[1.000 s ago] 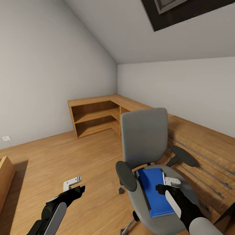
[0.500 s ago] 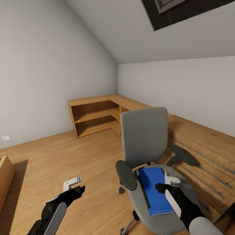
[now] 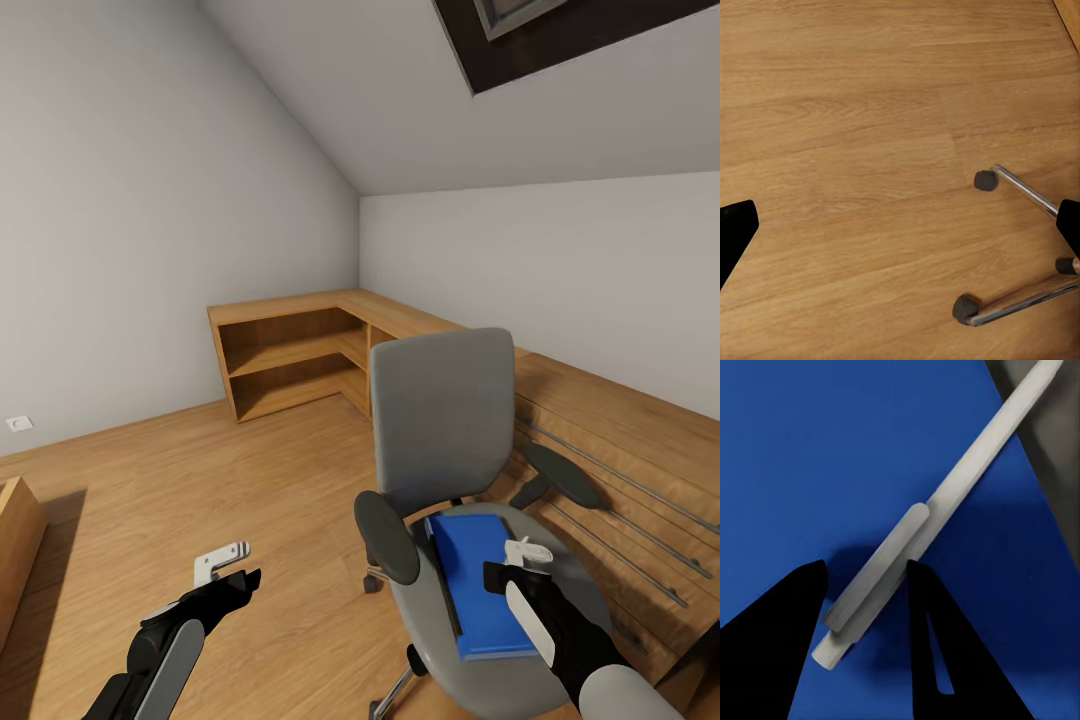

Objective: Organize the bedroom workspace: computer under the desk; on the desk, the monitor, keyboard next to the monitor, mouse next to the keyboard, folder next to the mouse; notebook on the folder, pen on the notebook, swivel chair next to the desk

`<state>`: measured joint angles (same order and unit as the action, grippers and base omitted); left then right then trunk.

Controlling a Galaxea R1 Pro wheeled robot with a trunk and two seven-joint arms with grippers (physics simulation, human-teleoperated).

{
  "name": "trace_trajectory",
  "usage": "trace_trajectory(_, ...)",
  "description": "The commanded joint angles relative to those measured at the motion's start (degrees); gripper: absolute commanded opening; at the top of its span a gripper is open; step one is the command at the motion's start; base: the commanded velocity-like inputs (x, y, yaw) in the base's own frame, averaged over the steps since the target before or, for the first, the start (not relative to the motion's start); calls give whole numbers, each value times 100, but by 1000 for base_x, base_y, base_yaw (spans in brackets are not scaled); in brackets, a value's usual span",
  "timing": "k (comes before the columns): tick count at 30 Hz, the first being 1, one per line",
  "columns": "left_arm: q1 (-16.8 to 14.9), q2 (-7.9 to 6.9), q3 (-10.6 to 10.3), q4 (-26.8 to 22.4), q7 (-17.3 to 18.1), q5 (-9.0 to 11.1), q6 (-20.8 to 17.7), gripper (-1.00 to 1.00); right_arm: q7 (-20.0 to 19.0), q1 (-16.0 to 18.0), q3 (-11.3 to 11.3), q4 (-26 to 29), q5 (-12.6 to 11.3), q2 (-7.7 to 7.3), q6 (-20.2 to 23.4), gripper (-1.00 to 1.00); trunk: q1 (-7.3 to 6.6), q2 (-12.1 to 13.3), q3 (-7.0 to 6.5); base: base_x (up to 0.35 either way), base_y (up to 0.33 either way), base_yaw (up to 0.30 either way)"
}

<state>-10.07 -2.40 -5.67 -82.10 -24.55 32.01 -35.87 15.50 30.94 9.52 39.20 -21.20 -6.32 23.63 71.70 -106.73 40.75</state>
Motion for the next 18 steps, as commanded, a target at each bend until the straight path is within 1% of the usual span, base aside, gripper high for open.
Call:
trace_trajectory(1,-4,-6,-13,-8,-59,60,-7,100,59,0,41,-62,-95,-10,19,-100,0,-2,7,0,0,0)
trace_trajectory(18,-3,-6,-18,-8,-59,66,-7,100,59,0,41,-62,-95,-10,19,-100,0,-2,7,0,0,0)
